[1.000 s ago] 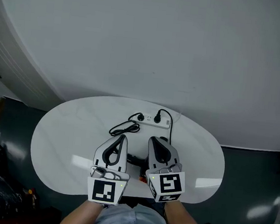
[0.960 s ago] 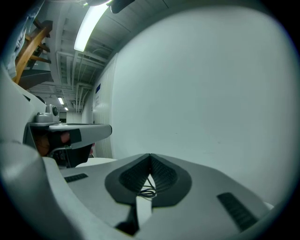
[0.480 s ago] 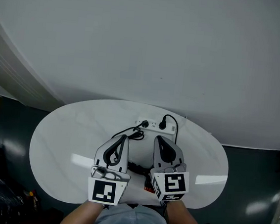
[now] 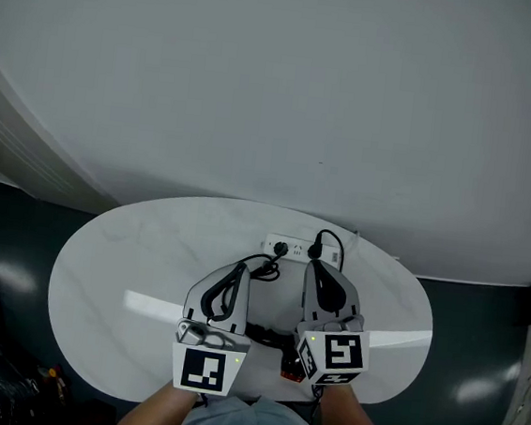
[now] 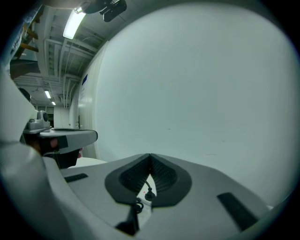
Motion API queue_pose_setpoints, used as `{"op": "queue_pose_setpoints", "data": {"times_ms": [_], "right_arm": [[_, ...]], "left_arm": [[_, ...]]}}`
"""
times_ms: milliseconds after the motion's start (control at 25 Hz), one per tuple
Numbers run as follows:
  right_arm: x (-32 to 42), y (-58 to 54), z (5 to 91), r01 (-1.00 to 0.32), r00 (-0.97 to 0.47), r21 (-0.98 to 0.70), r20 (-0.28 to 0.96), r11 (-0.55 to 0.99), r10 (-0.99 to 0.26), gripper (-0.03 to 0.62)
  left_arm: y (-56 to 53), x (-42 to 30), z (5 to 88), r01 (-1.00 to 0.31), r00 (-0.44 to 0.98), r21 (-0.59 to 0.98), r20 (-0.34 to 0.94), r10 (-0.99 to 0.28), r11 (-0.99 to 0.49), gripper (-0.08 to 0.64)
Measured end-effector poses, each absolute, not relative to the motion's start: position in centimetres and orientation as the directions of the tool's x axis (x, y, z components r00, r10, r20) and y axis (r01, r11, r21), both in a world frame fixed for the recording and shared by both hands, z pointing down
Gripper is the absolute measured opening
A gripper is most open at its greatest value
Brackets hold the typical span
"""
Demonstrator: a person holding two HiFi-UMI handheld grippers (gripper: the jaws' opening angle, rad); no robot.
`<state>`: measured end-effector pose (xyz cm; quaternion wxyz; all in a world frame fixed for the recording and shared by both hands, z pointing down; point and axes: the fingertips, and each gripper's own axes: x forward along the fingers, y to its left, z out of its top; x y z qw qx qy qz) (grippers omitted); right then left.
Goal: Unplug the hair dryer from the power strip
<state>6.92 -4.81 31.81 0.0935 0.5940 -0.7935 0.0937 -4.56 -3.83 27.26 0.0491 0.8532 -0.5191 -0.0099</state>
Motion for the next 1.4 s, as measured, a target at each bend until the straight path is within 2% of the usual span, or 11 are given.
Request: {"op": "queue_pose_setpoints", "data": {"times_ms": [440,1400], "right_arm": [[6.9,-8.1,34.5,-0.97,-0.239,-0.029,0.313,0.242,-0.919,0.002],[5.9,-7.6,40.8,-0.954,-0.298,-0.107,0.412,0.279,-0.861,0.002]], "left_arm": [[-7.7,-5.0,31.2,-0.865,0.498,0.144,0.118,-0.859,-0.481,-0.002],[-9.5,-3.1,36.7,-0.827,0.56,0.117,0.257,-0.788,-0.55,-0.002]]}}
